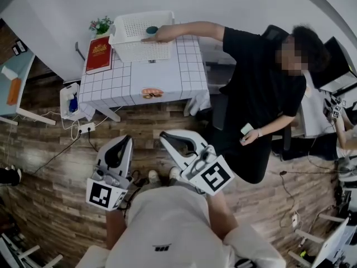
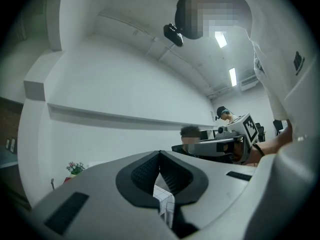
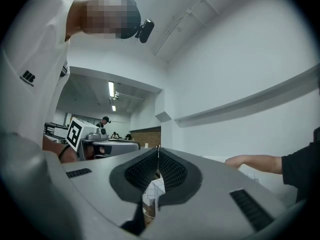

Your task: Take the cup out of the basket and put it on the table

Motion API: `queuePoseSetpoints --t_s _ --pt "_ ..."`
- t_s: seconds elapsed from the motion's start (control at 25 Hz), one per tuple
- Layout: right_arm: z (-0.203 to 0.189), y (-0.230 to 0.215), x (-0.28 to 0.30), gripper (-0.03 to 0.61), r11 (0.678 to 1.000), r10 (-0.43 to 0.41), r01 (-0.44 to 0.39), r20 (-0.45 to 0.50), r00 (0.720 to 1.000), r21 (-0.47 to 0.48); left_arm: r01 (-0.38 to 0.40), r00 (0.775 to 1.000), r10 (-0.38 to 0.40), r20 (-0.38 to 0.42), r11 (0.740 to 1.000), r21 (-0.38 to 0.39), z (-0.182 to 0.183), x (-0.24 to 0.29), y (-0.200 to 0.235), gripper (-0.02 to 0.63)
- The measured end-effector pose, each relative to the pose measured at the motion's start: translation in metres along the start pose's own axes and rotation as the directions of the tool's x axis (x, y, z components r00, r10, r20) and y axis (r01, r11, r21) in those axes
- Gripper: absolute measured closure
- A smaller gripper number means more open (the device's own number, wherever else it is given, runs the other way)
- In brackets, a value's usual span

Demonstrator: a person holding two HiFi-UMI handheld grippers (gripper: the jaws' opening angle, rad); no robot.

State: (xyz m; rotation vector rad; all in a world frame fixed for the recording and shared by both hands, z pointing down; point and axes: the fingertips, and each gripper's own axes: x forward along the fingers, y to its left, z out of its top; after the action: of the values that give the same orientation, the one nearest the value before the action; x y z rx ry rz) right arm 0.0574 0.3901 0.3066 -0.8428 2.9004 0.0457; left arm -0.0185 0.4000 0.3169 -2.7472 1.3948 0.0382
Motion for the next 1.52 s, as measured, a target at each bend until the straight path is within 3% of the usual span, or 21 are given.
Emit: queuePoseSetpoints --t_s 0.52,1.52 --pt "-0.005 -0.036 0.010 0.566 1.000 0.019 -0.019 -0.002 1.000 0.017 -0.017 1.000 0.017 -0.011 1.000 0.013 -0.006 0.030 0.010 0.603" --pt "-0.022 -0.118 0.142 0.566 0.998 -0.070 0.070 -0.033 0.997 -0.002 0.103 0.995 -0.103 -0.010 0.994 -0.043 -0.030 0.119 0.147 0.603"
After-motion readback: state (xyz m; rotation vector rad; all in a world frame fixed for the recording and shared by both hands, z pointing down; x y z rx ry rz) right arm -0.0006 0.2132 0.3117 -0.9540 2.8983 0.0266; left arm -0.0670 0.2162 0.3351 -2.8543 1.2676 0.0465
